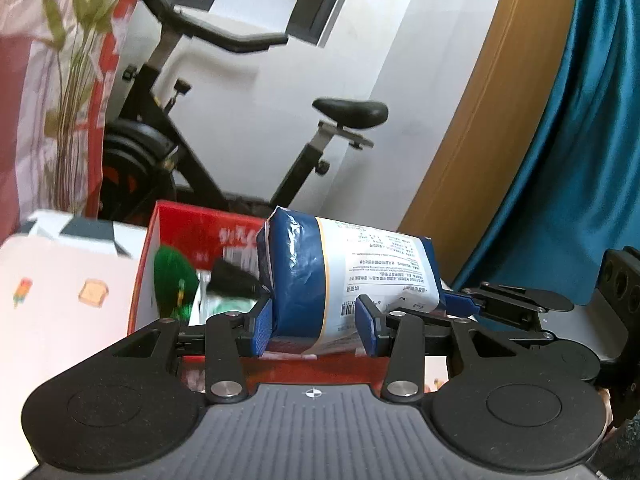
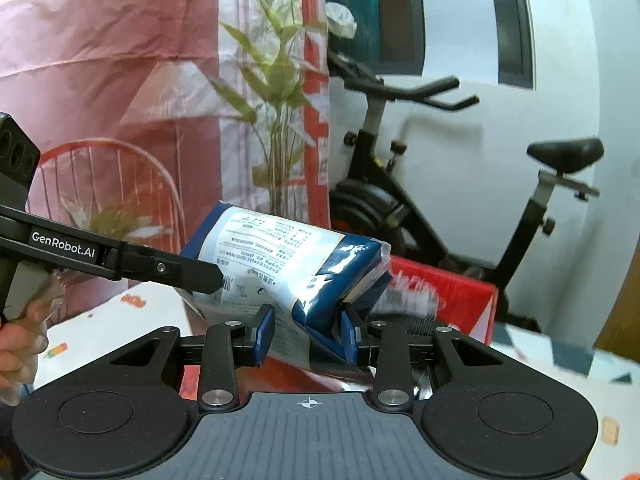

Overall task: Organize soft objects
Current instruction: 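Lift the package with both grippers and carry it over the red box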

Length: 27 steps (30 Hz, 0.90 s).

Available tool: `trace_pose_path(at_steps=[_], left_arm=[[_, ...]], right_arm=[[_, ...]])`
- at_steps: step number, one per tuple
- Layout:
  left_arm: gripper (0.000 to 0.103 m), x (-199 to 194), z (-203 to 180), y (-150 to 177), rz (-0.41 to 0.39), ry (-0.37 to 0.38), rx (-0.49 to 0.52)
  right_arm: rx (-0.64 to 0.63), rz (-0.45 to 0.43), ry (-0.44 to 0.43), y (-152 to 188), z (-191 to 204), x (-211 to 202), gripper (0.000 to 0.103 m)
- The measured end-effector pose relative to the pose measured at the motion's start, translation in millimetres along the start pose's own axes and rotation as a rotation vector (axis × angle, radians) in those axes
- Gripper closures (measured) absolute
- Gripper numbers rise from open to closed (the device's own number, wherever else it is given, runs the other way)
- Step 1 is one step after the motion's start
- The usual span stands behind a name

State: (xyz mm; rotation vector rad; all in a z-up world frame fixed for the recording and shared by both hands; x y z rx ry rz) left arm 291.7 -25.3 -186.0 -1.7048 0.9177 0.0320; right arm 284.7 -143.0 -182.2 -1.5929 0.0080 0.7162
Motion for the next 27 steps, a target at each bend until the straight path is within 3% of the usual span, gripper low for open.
trace_pose_path(at_steps=[6, 10, 18, 27], left_arm=[[0.057, 2.8, -2.5, -29.9, -0.063, 0.012, -0.009], [0.057, 16.8, 1.7, -37.9, -0.063, 0.014, -0.02], [0.057, 61.8, 24.3, -19.7, 0.078, -0.016, -0.051], [0.057, 100.2, 45.6, -3.5, 0.233, -0.061, -0.075]], right_arm=[[-0.008, -0.041, 0.008, -29.7, -15.9, 7.8, 0.071], [-0.002, -0.038, 0.017, -36.5, -28.1, 20.5, 0.071], [0.05, 0.112, 0.008, -1.4, -44.6, 65.6, 0.071], [0.255, 0.309, -0.052, 39.2, -69.1, 112.0, 0.07]])
Point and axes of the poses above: each gripper's, at about its wrist camera, not at the fingertips, and x roughly the way its jaws point, z to its left, y to its underside, the point moved 8 cm from there along x, roughly the way its jaws point, and after that the axes turned 2 degrees about -x, right-handed, at the moved point
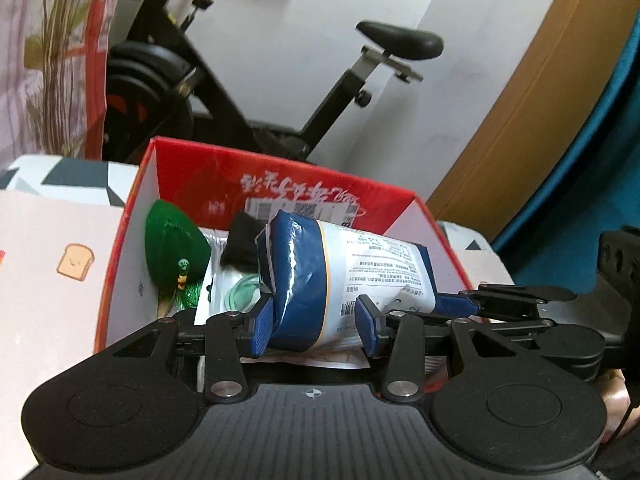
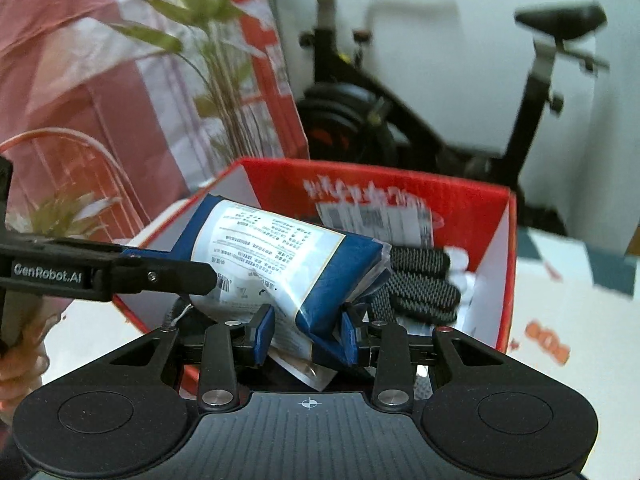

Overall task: Organize soft objects
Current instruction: 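Lift the package with both grippers and carry it over the red box, then lower the package into the box and open both grippers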

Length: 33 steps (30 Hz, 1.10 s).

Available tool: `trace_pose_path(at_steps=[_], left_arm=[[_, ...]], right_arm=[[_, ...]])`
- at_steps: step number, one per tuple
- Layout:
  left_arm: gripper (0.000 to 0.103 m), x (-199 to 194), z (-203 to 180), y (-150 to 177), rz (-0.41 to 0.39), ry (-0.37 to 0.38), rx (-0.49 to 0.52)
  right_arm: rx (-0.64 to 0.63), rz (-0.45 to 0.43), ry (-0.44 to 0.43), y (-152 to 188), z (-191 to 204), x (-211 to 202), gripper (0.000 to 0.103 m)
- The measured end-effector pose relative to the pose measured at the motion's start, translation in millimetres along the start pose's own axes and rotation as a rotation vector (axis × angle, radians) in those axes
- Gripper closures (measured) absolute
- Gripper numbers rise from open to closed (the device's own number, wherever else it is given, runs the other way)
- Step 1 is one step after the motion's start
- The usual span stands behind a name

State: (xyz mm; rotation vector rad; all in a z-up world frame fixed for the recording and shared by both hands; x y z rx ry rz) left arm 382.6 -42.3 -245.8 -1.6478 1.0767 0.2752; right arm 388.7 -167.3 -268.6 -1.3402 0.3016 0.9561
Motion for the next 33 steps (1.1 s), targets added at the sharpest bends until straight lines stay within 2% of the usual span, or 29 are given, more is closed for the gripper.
trace_pose_path(at_steps=[6, 10, 17, 21, 29, 30, 32, 33], left_arm=[[0.057, 29.0, 15.1, -4.8, 0.058, -0.031, -0.03], [0.057, 43.7, 18.0, 2.7, 0.104, -0.06, -0.012], [0.057, 50.5, 20.3, 9.7, 0.148, -0.094, 0.023], [0.057, 48.3, 23.0, 10.1, 0.145, -0.096, 0.02], [0.055, 42.3, 21.7, 5.1, 0.11, -0.103, 0.019], [0.052, 39.2, 21.0, 3.4, 0.102, -0.104, 0.02], [0.044, 31.2, 20.2, -0.4, 0.072, -0.121, 0.021], [0.038, 26.7, 19.8, -2.6, 0.054, -0.136, 0.026]], right_arm=[[0.075, 0.082, 0.001, -1.8, -19.5, 28.3, 0.07], [0.074, 0.133, 0.018, 2.9, -25.9, 46.4, 0.07], [0.051, 0.182, 0.031, 6.5, -25.5, 50.7, 0.067], [0.017, 0.149, 0.061, -0.4, -27.5, 35.9, 0.058], [0.035, 0.103, 0.067, -8.5, -35.9, 13.9, 0.058], [0.036, 0.102, 0.069, -8.1, -35.4, 12.2, 0.057], [0.043, 0.096, 0.084, -8.1, -34.8, 8.8, 0.05], [0.047, 0.086, 0.093, -8.9, -34.0, 5.8, 0.041]])
Point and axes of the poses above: each gripper's, at about its wrist camera, not at the fingertips, and x roughly the way its jaws point, z to its left, y to its underside, the point moved 8 cm from there along x, roughly the way its jaws point, and after that the axes turned 2 degrees about -x, right-handed, at the moved point
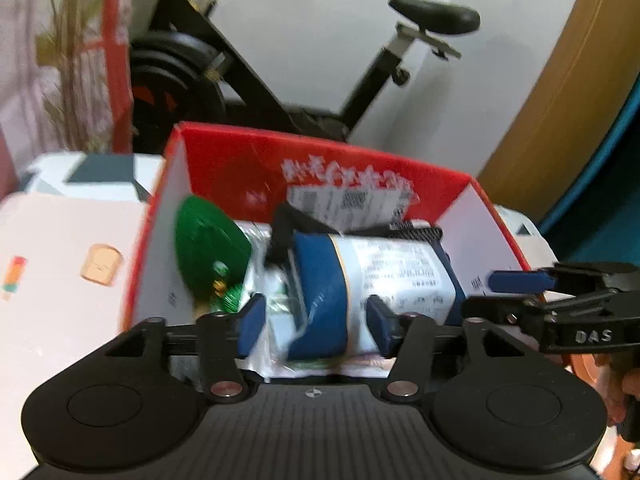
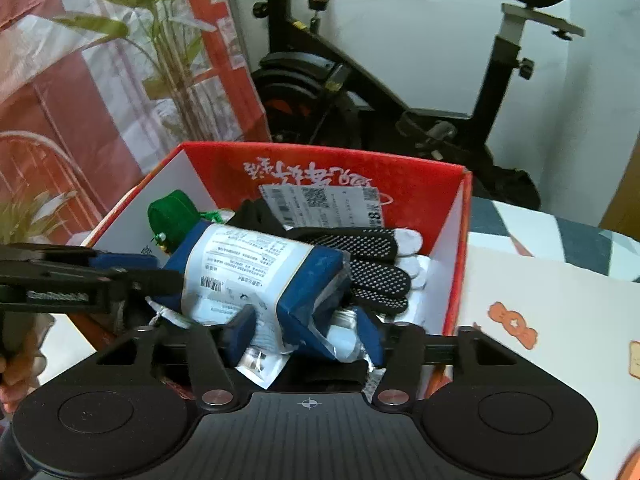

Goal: Organize soft objects

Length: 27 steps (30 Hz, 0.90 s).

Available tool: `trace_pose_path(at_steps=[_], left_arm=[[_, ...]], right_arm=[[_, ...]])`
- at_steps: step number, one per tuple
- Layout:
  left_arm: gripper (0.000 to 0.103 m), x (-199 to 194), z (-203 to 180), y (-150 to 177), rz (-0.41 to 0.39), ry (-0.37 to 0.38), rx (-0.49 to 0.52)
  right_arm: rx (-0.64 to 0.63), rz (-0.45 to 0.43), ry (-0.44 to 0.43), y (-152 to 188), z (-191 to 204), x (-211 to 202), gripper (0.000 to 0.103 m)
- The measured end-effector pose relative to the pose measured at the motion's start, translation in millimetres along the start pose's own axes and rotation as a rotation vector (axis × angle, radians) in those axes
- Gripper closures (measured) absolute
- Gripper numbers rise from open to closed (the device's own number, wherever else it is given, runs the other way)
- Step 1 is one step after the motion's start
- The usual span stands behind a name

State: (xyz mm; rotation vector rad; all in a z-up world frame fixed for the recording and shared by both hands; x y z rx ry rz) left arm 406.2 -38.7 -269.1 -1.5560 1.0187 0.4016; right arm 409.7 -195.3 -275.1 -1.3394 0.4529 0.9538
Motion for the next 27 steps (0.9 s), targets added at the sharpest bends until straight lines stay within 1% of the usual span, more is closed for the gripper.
trace_pose_path(at_steps=[1, 2, 3, 6, 7, 8, 10, 14, 20, 23, 27], left_arm=[[0.033, -4.2, 0.0, -1.9, -0.016, -0.013, 0.004], [0.031, -8.8, -0.6, -3.9, -0.034, -0.021, 0.009], [0.027, -13.0, -1.0, -6.0, -0.049, -0.028, 0.013], [0.012, -24.2, -2.2, -10.0, -0.083, -0.054, 0.022], [0.01, -28.0, -2.8, -11.4, -0.095, -0.065, 0.025], [0.009, -32.7, -3.5, -12.5, -0.112, -0.077, 0.03], [0.004, -39.6, -5.1, -14.0, -0.132, -0.097, 0.042], [0.0, -53.6, -7.7, -14.4, -0.169, -0.144, 0.067], [0.0, -79.0, -12.6, -10.4, -0.211, -0.2, 0.093], [0.0, -98.8, -19.4, -7.3, -0.253, -0.228, 0.106], [0.0, -127.9, -34.7, -0.4, -0.308, -0.308, 0.138]], right_arm=[[0.002, -0.01, 0.004, -0.5, 0.8, -2.8, 0.034], [0.0, -0.018, 0.01, -0.8, 1.8, -5.7, 0.031], [-0.003, -0.027, 0.019, -1.4, 3.0, -9.2, 0.026], [-0.008, -0.049, 0.038, -2.8, 5.7, -18.3, 0.013], [-0.008, -0.057, 0.043, -3.0, 6.4, -21.4, 0.009], [-0.008, -0.065, 0.049, -3.1, 7.1, -25.1, 0.007], [-0.003, -0.083, 0.062, -3.3, 7.8, -33.4, 0.001], [0.004, -0.116, 0.078, -2.4, 10.3, -52.4, 0.0], [0.018, -0.167, 0.109, 1.0, 17.5, -81.9, 0.0], [0.021, -0.202, 0.125, 3.8, 23.3, -97.6, 0.0], [0.005, -0.243, 0.148, 9.5, 34.3, -119.2, 0.0]])
Point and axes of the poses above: each gripper's, at about its wrist camera, not at the fingertips, and x roughly the way its jaws point, z to its left, y to its underside, the point moved 8 cm from there along x, roughly the way its jaws point, and after that the axes turned 2 degrees about -x, right-handed, at the moved point
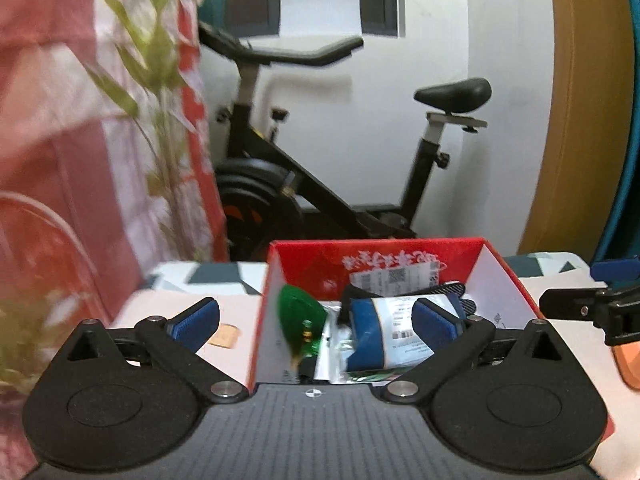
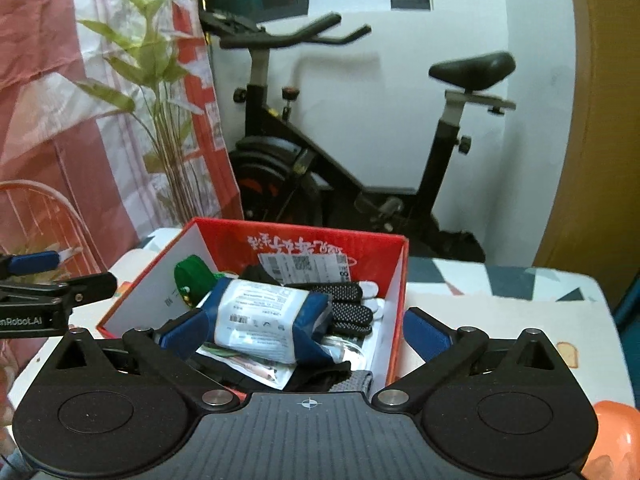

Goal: Organize soft objects

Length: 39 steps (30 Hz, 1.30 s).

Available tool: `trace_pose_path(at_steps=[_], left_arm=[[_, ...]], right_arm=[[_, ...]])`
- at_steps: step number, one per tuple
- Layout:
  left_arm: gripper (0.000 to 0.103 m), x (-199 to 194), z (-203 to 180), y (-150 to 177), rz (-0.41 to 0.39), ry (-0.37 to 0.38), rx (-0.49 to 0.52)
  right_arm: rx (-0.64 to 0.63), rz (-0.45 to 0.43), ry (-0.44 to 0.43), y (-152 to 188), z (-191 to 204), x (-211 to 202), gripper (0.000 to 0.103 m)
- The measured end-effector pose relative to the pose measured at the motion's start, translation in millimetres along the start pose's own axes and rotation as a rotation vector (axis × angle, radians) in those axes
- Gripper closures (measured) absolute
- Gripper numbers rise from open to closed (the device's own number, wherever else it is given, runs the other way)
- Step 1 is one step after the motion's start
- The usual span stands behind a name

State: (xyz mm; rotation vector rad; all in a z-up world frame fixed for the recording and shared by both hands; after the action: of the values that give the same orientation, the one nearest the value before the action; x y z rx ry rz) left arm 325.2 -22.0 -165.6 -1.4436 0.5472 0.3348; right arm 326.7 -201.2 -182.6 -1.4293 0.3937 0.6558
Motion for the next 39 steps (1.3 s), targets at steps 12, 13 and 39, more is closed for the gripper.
trace_pose_path(at_steps=[12, 13, 39], left_arm=[[0.0, -108.8, -15.3, -8.0, -0.16, -0.03, 0.004], [0.0, -117.2, -16.5, -8.1, -0.17, -0.035, 0.008], [0.0, -273.1, -4.2, 22.7, -0.301, -0.098, -0.047]], right_arm=[[0.018, -0.152, 0.016, 2.4, 24.6, -98.3, 0.0], [0.021, -0.162, 0.016, 3.2, 26.5, -107.1, 0.0], [0.004, -0.349, 0.045, 40.6, 83.0, -267.1, 0.0]])
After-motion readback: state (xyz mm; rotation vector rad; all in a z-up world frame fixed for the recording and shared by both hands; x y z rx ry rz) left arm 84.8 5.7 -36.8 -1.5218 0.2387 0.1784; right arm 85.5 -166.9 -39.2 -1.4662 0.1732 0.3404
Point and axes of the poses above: each gripper's, at about its wrist camera, not at the fingertips, and x roughly the way its jaws point, z to its left, y to its underside, the point moved 8 cm from there along x, roughly the way its jaws point, and after that the axes turned 2 degrees about -x, right-handed, at the moved point
